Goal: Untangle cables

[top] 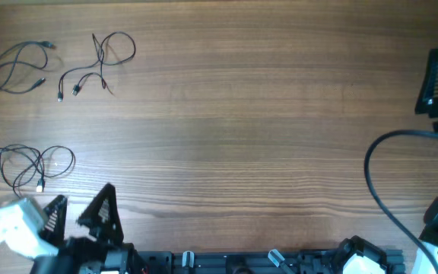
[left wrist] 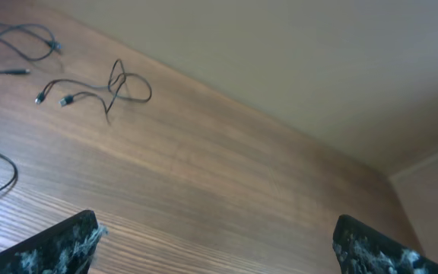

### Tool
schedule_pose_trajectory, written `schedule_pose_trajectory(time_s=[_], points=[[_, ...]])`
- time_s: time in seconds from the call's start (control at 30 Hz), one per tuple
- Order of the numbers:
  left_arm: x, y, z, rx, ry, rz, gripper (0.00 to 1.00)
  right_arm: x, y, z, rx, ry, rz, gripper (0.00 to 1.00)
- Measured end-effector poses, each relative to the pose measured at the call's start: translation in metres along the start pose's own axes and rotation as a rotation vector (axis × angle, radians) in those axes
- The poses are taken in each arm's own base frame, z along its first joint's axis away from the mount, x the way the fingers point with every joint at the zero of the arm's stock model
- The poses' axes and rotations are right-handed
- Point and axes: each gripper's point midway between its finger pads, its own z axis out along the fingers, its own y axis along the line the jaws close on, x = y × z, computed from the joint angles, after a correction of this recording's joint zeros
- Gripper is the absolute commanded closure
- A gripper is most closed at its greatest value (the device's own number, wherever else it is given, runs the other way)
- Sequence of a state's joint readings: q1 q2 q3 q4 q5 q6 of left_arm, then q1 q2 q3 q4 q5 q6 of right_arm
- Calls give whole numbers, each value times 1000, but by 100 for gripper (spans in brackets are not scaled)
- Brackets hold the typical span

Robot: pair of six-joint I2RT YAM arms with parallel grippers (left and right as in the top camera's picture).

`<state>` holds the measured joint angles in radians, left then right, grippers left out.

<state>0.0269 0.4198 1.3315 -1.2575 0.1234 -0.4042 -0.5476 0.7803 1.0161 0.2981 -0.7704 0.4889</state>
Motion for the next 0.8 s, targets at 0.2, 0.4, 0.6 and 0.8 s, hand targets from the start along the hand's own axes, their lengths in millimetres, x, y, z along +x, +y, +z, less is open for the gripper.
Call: schedule_pose_trajectory(time_s=[0.2,0.4,0.6,0.8], points=[[3,-1,-22,31,-67,8,0,-18,44,-9,-104,-55,-37,0],[32,19,-27,-84,-4,-33,0,-41,105,-40,-243,-133,-115,0],[56,34,-30,-166,81,-67,0,-53,155,-87,-322,-216,-385,0],[57,34,-30,-167,81,-67,0,-62,191,-142,-344,-339,-696,0]])
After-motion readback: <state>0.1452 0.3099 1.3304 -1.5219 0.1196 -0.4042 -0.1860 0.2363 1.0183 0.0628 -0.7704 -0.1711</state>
